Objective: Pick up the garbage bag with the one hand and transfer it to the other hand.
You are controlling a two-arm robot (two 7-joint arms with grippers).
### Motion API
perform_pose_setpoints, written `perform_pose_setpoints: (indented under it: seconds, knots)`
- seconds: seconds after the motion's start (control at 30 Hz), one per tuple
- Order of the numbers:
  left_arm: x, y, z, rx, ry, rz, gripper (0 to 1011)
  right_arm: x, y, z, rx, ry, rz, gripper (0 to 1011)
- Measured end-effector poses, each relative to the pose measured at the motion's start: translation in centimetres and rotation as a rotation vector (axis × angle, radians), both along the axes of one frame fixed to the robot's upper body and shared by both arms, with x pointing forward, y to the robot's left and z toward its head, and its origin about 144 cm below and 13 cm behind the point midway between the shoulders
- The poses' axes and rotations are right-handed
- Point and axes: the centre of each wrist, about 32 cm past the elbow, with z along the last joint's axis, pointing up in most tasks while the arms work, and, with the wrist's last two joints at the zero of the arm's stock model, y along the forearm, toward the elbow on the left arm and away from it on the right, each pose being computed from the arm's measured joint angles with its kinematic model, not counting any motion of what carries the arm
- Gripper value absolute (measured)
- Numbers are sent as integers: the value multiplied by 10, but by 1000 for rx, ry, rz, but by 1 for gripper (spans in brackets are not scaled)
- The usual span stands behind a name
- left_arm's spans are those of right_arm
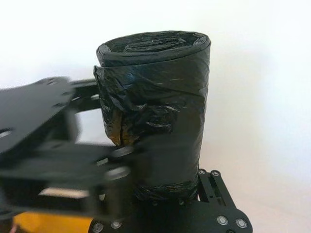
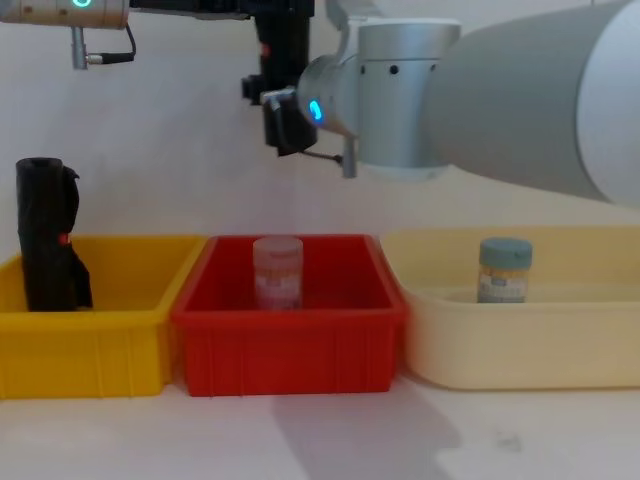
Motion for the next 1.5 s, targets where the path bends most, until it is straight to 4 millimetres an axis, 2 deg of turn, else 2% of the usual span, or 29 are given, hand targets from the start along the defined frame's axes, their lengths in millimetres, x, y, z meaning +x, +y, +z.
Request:
perform_pose_setpoints:
  seconds: [0.07, 0.53, 0.87, 1.17, 1.5]
  knots:
    - [0, 0, 0, 0, 0, 0, 1001, 0, -6, 2, 10, -11, -19, 557]
    - [0, 0, 0, 0, 0, 1, 1001, -7, -55, 9, 38, -52, -162, 557]
    - [0, 0, 0, 0, 0, 1, 1001, -24, -94, 13, 34, -77, -248, 557]
    - [0, 0, 0, 0, 0, 1, 1001, -44, -119, 18, 3, -87, -288, 557]
    - [0, 0, 0, 0, 0, 1, 1001, -57, -136, 18, -37, -67, -324, 557]
